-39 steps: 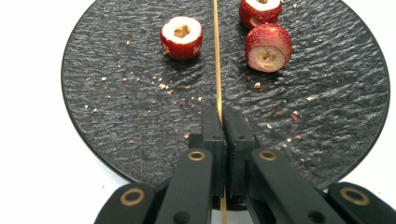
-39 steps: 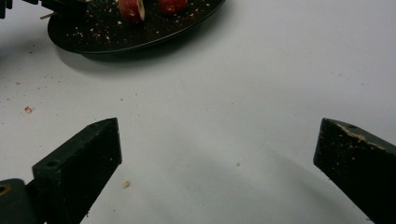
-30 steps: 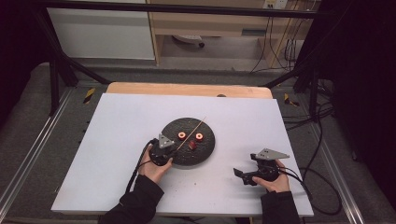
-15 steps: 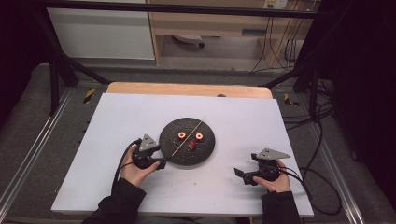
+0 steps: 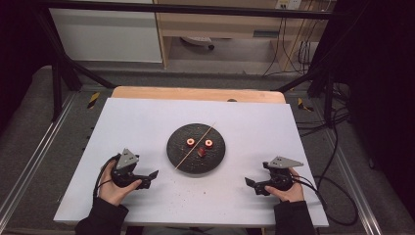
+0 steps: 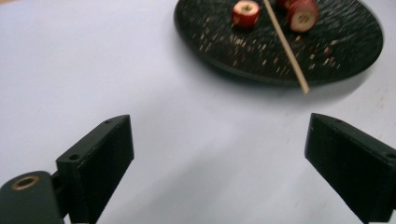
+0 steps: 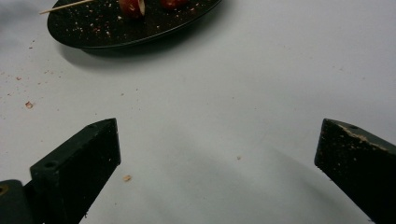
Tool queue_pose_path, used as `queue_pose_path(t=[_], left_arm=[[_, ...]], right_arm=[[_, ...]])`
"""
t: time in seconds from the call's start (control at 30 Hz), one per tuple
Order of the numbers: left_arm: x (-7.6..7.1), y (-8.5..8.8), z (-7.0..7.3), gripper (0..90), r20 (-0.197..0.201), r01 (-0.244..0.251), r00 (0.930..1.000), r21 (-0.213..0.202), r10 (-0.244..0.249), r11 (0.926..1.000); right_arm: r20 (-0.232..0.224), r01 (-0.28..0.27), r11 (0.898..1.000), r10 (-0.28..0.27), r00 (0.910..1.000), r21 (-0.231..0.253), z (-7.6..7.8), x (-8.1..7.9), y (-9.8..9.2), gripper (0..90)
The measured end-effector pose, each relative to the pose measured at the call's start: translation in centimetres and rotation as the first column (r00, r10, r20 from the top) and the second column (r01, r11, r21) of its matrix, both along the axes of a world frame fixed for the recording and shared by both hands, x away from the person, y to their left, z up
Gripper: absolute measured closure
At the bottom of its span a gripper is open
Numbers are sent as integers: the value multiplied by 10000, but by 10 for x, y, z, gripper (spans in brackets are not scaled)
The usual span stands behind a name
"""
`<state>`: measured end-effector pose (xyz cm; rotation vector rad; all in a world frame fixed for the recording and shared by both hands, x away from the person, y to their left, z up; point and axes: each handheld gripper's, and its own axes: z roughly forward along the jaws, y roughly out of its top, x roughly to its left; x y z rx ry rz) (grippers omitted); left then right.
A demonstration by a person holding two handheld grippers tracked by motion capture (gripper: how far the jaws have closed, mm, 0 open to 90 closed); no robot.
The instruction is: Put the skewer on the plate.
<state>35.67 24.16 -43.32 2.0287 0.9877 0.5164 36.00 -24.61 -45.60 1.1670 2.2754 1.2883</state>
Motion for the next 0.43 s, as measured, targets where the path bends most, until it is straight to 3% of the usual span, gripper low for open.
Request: queue_pose_path(t=[0.2, 0.43], left_arm=[[-8, 18, -12, 64, -123, -36, 9999, -254, 33, 9997], [-9, 26, -15, 64, -291, -207, 9994, -299, 199, 9993]], right_arm=[[-56, -30, 10000, 30, 10000, -66, -1, 0, 0, 6], [-156, -120, 9999, 118, 9998, -121, -2, 0, 0, 6]])
